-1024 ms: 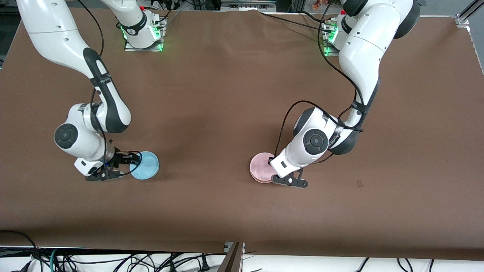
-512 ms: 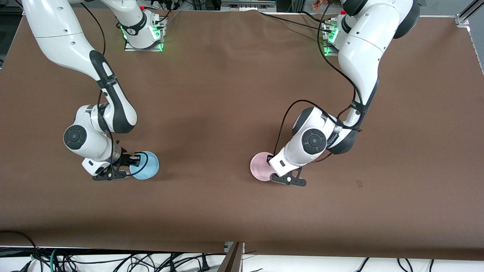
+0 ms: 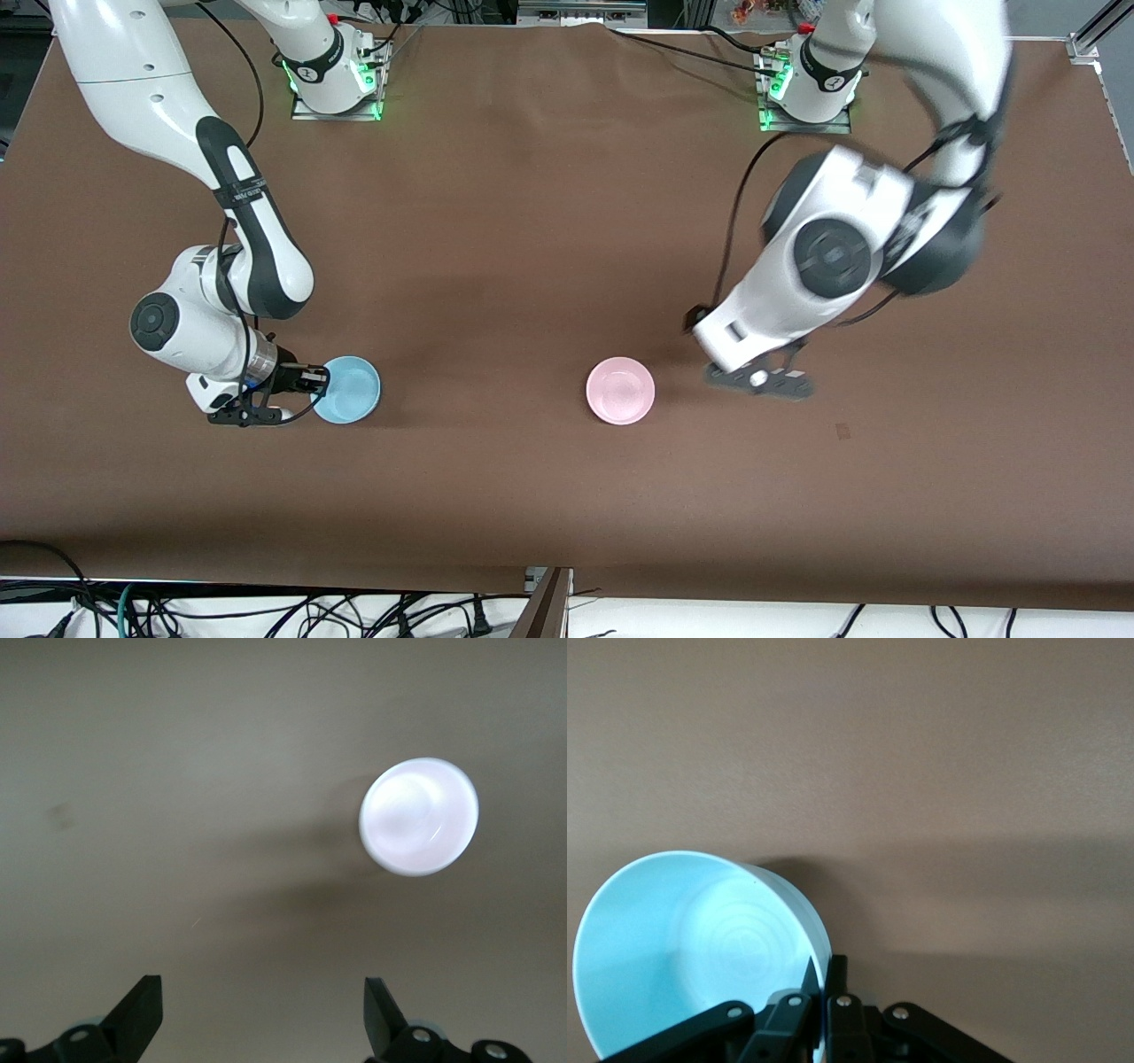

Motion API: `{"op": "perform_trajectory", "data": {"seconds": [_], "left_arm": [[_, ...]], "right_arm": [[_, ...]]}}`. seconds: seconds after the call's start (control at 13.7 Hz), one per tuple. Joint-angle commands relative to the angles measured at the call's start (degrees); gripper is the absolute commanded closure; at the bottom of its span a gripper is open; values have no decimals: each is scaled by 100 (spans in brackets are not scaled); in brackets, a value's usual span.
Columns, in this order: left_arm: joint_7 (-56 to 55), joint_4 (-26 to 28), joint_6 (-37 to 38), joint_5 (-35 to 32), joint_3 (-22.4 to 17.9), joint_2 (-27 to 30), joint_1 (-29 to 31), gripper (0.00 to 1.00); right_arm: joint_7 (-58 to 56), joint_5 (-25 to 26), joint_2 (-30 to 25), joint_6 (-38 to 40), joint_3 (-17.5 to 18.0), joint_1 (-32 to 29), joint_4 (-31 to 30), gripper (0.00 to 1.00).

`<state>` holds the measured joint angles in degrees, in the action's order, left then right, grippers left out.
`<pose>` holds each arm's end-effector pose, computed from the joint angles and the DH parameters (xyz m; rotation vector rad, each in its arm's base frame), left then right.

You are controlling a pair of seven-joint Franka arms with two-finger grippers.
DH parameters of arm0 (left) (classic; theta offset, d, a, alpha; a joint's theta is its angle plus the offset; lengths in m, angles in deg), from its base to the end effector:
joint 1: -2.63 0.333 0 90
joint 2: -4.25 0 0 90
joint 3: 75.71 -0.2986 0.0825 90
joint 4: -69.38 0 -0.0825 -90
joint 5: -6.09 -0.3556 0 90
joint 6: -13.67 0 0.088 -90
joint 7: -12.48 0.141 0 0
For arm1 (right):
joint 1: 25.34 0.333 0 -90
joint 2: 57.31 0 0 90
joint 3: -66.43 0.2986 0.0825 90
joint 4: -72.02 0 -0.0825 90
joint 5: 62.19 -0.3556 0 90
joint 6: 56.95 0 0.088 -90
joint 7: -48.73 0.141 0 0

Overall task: Stack pink and blue bowls on white bowl
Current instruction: 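Lift the blue bowl with the right gripper while the left gripper withdraws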

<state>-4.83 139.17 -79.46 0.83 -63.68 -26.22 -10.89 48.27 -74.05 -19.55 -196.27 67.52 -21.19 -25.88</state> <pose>0.6087 -0.2462 0.4206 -3.1034 0.2049 0.1740 0.6497 0.0639 0.1873 -2.9854 0.0864 -0.0849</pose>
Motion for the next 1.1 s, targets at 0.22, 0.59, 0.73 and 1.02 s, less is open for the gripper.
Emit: {"op": "perform_trajectory", "data": {"seconds": [0.22, 0.59, 0.73, 1.02], "left_arm": [[813, 308, 1393, -107, 1, 1288, 516, 0], [1572, 605, 1607, 24, -17, 1904, 1420, 0], [1520, 1523, 1021, 60, -17, 2542, 1606, 0], [1572, 3366, -882, 235, -542, 3601, 1345, 0]], "right_arm": [[2264, -115, -199, 1325, 698, 261, 1016, 100], [4593, -80, 177, 812, 841, 1586, 1562, 100], [5474, -36, 433, -4, 806, 2122, 1773, 100], [5863, -45, 688, -1058, 814, 2642, 1801, 100]]}}
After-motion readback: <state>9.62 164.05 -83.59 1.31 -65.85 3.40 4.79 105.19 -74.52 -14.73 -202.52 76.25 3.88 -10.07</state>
